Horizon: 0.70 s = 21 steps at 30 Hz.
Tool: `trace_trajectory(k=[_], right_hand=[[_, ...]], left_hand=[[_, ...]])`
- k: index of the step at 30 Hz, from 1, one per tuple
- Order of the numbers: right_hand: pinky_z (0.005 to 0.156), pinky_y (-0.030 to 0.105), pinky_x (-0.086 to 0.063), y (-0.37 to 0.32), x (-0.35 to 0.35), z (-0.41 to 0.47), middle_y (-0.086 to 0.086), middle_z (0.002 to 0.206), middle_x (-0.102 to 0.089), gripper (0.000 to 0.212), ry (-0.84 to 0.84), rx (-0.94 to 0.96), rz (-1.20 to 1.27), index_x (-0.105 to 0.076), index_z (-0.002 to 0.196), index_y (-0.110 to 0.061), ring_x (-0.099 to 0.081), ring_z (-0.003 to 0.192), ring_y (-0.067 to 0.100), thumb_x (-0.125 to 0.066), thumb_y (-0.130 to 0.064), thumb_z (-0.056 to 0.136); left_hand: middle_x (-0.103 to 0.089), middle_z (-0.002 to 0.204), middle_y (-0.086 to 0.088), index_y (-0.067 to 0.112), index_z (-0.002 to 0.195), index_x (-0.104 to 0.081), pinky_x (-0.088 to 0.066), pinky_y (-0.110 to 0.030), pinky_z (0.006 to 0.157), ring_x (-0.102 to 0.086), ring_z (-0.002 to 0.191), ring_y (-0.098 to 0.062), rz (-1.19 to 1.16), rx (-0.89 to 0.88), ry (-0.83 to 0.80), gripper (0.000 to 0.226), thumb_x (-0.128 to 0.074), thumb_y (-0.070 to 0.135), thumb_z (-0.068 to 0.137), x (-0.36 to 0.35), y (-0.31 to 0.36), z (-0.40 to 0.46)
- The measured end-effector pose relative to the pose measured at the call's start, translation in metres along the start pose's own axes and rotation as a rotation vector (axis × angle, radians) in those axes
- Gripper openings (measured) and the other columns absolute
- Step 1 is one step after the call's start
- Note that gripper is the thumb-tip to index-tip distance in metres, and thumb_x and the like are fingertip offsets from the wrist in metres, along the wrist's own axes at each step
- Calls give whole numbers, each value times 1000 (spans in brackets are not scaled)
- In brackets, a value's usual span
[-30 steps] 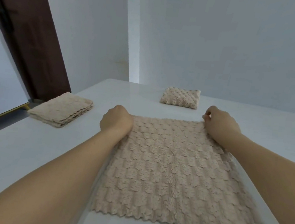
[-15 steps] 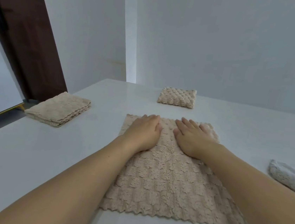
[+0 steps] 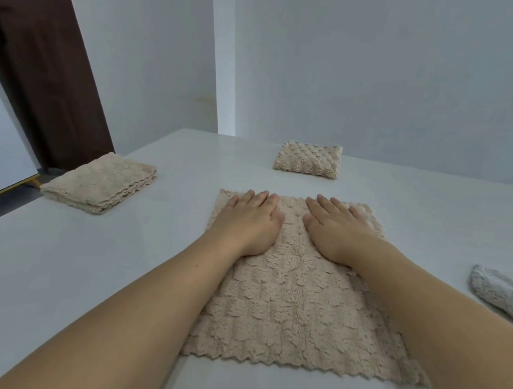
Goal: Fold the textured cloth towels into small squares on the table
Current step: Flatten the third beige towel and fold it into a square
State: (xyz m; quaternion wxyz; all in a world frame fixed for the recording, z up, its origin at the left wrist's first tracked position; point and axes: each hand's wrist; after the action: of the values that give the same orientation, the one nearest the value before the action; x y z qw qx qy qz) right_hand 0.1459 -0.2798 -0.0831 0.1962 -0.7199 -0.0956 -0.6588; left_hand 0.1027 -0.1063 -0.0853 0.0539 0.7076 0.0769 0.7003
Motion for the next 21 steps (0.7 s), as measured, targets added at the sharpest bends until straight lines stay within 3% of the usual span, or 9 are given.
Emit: trace_trajectory(k=[11,16,21], right_hand=[[121,39,3,43,7,-13,-2,163,7,61,-7,-140,1,0,156,-21,7,149,15,-8,-47,101],[120,43,5,51,11,-18,1,163,7,61,-15,-197,-17,-1,155,-17,7,149,18,-8,-45,102],[121,43,4,12,26,-36,5,163,4,60,92,-61,-68,-8,155,-10,7,149,19,-10,-40,103]], left_hand=[[1,165,2,18,157,-4,0,-35,122,2,151,-16,-13,93,-9,60,-13,45,104,8,-49,-14],[3,165,2,18,157,-3,3,-39,122,4,151,-16,35,110,-46,60,-11,44,104,13,-49,-18],[-2,165,-4,11,157,-11,4,-40,122,3,151,-19,22,12,96,58,-16,37,105,31,-13,-34]])
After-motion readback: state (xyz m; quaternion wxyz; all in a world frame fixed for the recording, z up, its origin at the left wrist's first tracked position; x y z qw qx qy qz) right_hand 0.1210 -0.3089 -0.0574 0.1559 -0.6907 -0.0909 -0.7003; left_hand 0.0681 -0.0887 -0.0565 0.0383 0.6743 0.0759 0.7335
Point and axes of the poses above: each hand's wrist, its own z-axis towards the middle knuckle, its own x-axis out of the back of the hand, y = z × x
